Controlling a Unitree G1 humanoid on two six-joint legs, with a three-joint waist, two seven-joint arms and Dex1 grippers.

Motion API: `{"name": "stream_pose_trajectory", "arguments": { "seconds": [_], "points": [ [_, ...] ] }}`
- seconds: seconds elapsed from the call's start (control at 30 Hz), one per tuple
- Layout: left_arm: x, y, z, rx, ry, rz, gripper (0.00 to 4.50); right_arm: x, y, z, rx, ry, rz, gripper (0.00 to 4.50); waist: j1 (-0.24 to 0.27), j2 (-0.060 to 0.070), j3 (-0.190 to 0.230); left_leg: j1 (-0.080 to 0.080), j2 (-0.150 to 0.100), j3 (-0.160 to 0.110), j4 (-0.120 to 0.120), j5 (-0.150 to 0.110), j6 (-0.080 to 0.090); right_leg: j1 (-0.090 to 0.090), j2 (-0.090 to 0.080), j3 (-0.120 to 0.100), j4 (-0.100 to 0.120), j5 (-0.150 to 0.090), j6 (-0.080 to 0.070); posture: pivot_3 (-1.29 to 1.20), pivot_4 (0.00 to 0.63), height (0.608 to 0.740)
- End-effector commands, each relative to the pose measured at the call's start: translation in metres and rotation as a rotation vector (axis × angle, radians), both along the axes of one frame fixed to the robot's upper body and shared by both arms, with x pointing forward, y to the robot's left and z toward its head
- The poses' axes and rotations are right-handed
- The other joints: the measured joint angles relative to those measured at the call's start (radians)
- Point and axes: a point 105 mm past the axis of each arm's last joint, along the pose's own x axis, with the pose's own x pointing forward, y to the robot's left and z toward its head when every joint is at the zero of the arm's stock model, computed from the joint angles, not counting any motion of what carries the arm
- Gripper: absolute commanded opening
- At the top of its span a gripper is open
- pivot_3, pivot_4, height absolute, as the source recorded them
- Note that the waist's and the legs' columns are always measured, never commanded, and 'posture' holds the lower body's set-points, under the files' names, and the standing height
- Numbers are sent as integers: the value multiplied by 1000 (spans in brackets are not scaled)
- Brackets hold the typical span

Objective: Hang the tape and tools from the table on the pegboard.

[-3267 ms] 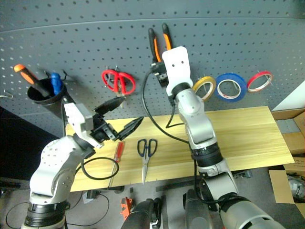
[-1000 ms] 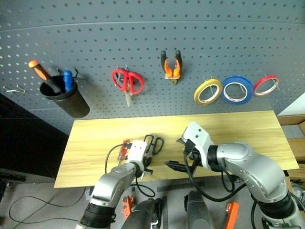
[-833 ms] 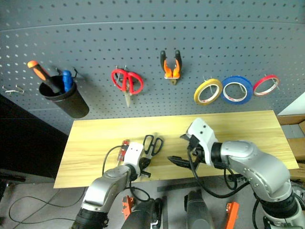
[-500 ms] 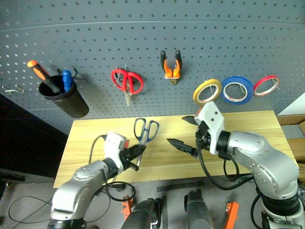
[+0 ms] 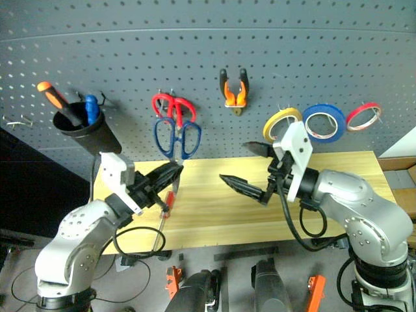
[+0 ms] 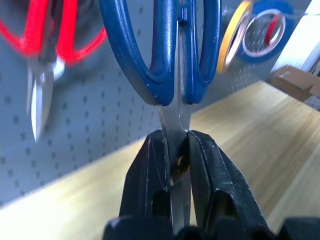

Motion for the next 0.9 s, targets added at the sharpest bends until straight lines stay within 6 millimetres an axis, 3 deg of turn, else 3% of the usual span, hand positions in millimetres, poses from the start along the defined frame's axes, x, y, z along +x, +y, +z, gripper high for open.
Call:
{"name": "stream_pose_trajectory", "arguments": {
  "seconds": [0.03, 0.37, 0.67, 0.83, 0.9],
  "points": [
    [4, -1, 23, -1, -113, 3, 288, -6, 3, 9, 12, -49, 38, 4500, 1, 0, 0, 0, 0, 0, 0, 0, 0, 0, 0, 0, 0, 0, 0, -204, 267, 740],
    [30, 19, 23, -67, -83, 94, 287, -4, 3, 6, -22, -54, 28, 4500, 1, 0, 0, 0, 3, 0, 0, 0, 0, 0, -2, -10, -1, 2, -3, -225, 276, 740],
    [41, 7, 16, -120, -34, 43, 287, -4, 4, 7, -21, -64, 27, 4500, 2, 0, 0, 0, 3, 0, 0, 0, -1, 0, -2, -11, -1, 2, -3, -231, 278, 740],
    [42, 13, 11, -142, -18, 81, 287, -5, 5, 6, -23, -63, 29, 4500, 1, 0, 0, 0, 3, 0, 0, 0, -1, 0, -2, -11, -1, 2, -3, -236, 279, 740],
    [40, 16, 2, -103, 5, 93, 1034, -6, 6, 2, -39, -57, 27, 4500, 0, 0, 0, 0, 3, 0, 0, 0, -1, 0, -2, -11, -1, 2, -3, -234, 278, 740]
  ]
}}
